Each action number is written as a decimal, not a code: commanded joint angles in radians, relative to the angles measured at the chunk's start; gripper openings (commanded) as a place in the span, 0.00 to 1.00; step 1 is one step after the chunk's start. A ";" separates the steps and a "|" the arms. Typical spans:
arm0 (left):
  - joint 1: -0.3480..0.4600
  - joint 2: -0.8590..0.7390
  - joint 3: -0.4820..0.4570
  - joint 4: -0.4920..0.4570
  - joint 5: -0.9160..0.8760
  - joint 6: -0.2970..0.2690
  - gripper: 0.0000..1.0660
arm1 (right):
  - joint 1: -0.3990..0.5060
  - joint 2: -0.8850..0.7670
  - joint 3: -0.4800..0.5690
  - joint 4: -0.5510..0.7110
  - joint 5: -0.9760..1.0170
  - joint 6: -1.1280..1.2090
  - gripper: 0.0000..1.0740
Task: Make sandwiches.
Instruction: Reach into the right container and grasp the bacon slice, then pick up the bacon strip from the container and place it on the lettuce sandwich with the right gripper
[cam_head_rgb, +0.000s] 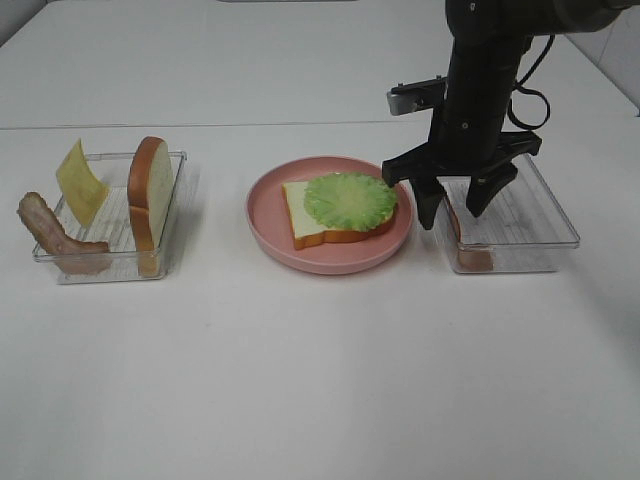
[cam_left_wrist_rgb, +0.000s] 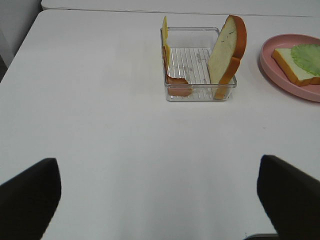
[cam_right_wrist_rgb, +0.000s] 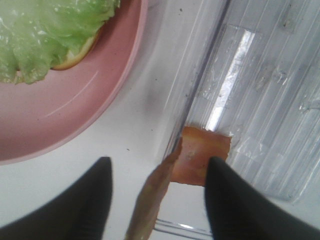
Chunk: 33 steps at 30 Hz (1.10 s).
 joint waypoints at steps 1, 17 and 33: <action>0.001 -0.013 0.002 -0.005 -0.008 -0.001 0.94 | -0.002 0.005 0.002 -0.006 -0.004 0.002 0.32; 0.001 -0.013 0.002 -0.005 -0.008 -0.001 0.94 | -0.002 0.005 -0.004 -0.018 0.033 -0.020 0.00; 0.001 -0.013 0.002 -0.005 -0.008 -0.001 0.94 | -0.001 -0.013 -0.209 -0.004 0.265 -0.132 0.00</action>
